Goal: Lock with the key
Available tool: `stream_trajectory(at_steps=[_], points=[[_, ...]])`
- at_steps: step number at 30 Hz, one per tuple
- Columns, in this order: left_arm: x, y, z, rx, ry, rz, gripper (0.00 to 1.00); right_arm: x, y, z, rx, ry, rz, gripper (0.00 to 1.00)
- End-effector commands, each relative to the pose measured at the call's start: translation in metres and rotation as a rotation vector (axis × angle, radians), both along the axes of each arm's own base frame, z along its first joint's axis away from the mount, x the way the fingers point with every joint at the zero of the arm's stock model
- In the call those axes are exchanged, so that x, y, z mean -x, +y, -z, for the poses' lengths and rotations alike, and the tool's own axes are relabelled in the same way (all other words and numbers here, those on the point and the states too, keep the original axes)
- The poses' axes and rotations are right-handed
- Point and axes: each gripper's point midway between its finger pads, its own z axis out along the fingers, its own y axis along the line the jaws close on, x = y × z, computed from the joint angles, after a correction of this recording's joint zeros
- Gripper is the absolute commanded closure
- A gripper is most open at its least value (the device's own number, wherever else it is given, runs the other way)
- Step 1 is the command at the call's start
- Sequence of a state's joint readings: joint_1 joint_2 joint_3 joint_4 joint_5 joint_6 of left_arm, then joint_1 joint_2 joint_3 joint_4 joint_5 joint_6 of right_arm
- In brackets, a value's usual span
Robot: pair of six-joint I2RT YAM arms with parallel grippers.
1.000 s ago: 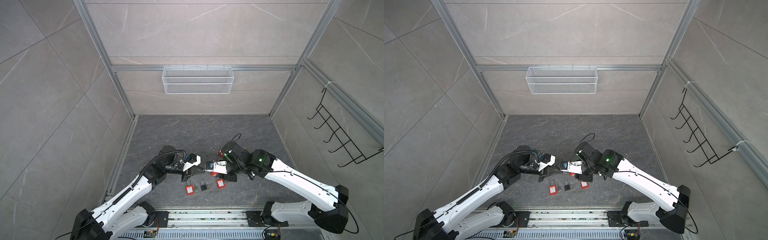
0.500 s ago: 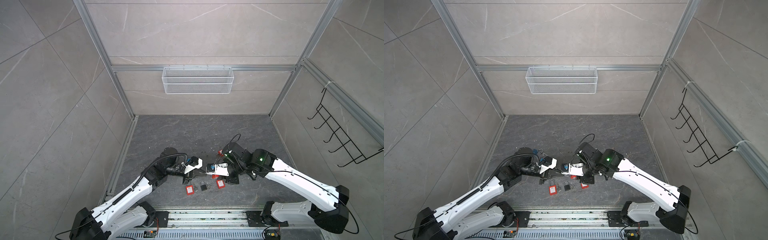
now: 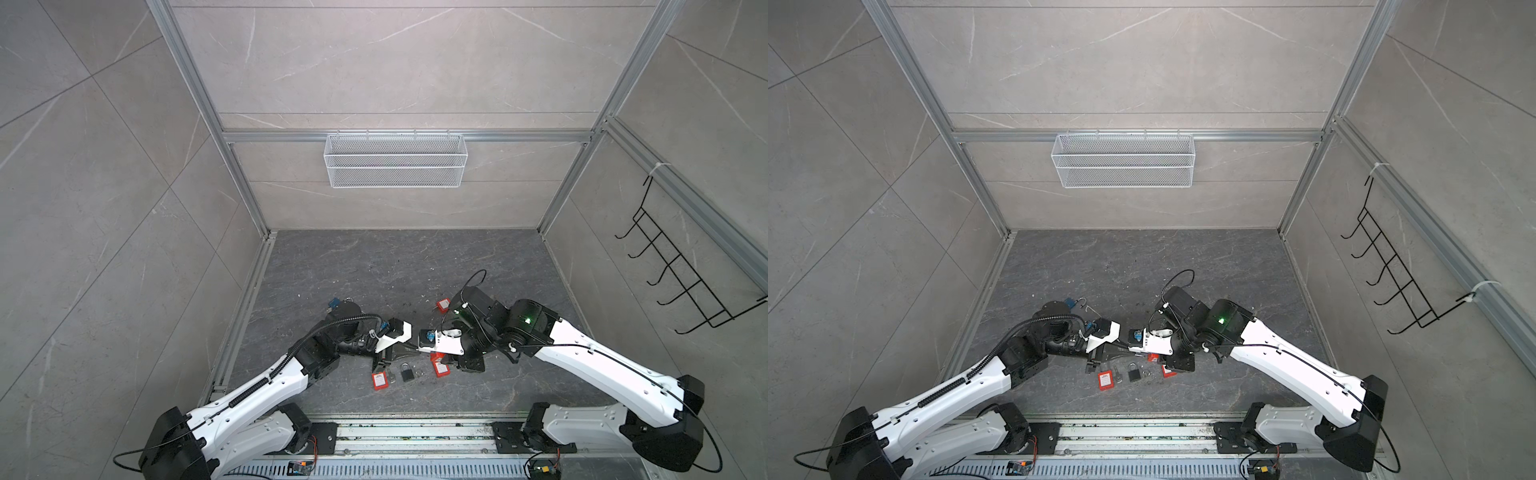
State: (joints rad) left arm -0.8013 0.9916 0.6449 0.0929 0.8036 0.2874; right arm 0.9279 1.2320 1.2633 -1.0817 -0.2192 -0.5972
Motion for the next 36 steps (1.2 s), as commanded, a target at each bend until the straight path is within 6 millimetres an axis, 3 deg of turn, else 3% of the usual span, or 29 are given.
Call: stream_trajectory(at_steps=[1,5,8,13,18,21,28,36], points=[[0.003,-0.008,-0.010,0.039,-0.045,0.016,1.00,0.002,0.054,-0.050,-0.309,-0.039,-0.104,0.85],[0.005,-0.006,-0.011,0.032,-0.079,0.012,1.00,0.016,0.051,-0.049,-0.300,0.044,-0.125,0.85],[0.008,-0.005,-0.012,0.030,-0.112,0.014,1.00,0.016,0.047,-0.043,-0.260,0.055,-0.118,0.85],[0.011,-0.005,-0.015,0.030,-0.097,0.017,1.00,-0.009,0.047,-0.037,-0.237,-0.061,-0.059,0.85],[0.010,-0.011,-0.003,0.013,-0.009,0.031,1.00,-0.022,0.066,-0.056,-0.352,-0.129,-0.045,0.83],[0.007,-0.013,-0.003,0.018,-0.004,0.025,1.00,-0.024,0.068,-0.057,-0.365,-0.129,-0.036,0.77],[-0.004,0.003,-0.016,-0.026,0.000,0.018,1.00,-0.015,0.028,-0.030,-0.252,-0.130,0.048,0.47],[-0.002,0.013,-0.026,-0.048,-0.016,0.050,1.00,0.014,-0.023,-0.027,-0.164,-0.076,0.110,0.43]])
